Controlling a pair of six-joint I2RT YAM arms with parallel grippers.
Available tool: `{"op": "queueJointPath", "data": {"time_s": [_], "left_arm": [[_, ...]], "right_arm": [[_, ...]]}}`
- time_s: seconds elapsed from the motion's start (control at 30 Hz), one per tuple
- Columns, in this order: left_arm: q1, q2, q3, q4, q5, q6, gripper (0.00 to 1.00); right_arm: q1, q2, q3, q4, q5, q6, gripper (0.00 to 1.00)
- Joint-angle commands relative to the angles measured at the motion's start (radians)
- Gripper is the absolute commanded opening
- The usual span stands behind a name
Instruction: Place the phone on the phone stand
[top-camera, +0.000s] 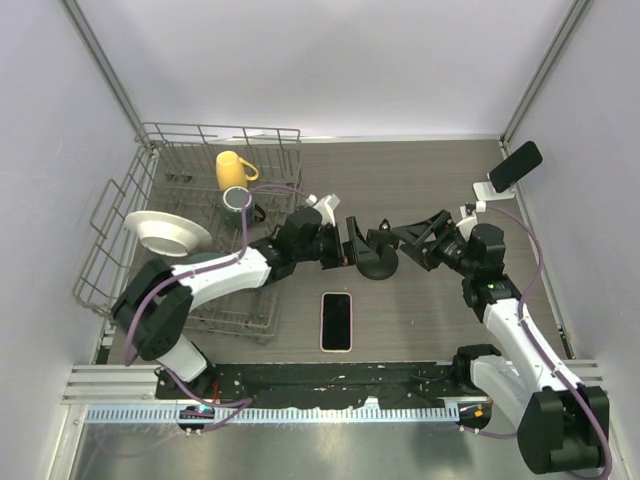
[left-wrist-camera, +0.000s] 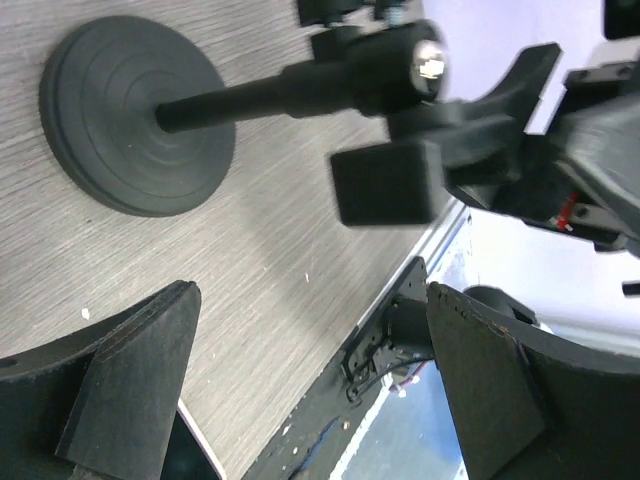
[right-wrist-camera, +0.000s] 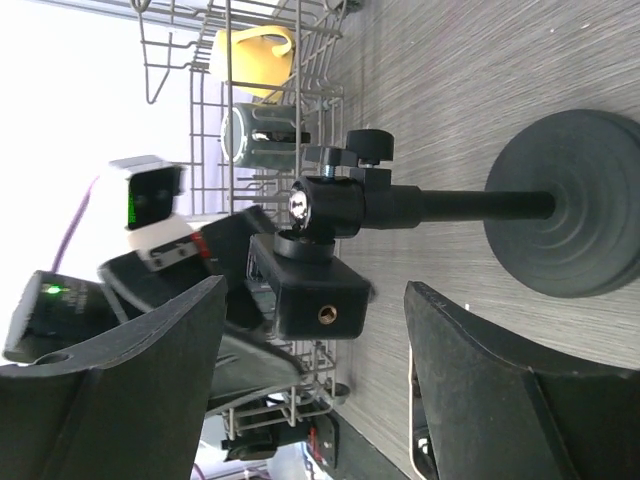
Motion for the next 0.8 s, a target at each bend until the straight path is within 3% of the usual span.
{"op": "queueJointPath", "data": {"time_s": [0.0, 0.2, 0.4, 0.47, 0.53, 0.57, 0.6, 0.67, 0.77], "left_arm": [[-0.002, -0.157, 0.036, -0.062, 0.024, 0.113, 1.0], [0.0, -0.366, 0.059, -0.247, -0.022, 0.309, 0.99], [0.0, -0.568, 0.062, -0.356, -0.164, 0.423, 0.99], [0.001, -0.602, 0.065, -0.379, -0.218, 0.451, 1.0], [0.001, -0.647, 0.07, -0.401, -0.252, 0.472, 1.0], [0.001, -0.664, 0.07, -0.405, -0.281, 0.479, 1.0], [0.003, -0.678, 0.068, -0.413, -0.292, 0.482, 1.0], [0.003, -0.725, 0.065, -0.43, -0.333, 0.483, 1.0], [0.004, -0.792, 0.051, -0.451, -0.346, 0.476, 1.0]], "right_arm": [[-0.01, -0.091, 0.107, -0.234, 0.03, -0.191, 0.77], [-0.01, -0.137, 0.254, -0.602, 0.13, -0.482, 0.76], [0.101, -0.171, 0.386, -0.847, 0.265, -0.574, 0.72], [0.267, -0.142, 0.404, -0.874, 0.319, -0.532, 0.72], [0.434, -0.114, 0.435, -0.878, 0.47, -0.456, 0.72], [0.608, -0.081, 0.447, -0.881, 0.526, -0.431, 0.72], [0.682, -0.057, 0.473, -0.883, 0.651, -0.401, 0.72], [0.879, -0.002, 0.506, -0.897, 0.739, -0.33, 0.72], [1.023, 0.128, 0.568, -0.901, 0.853, -0.237, 0.73]]}}
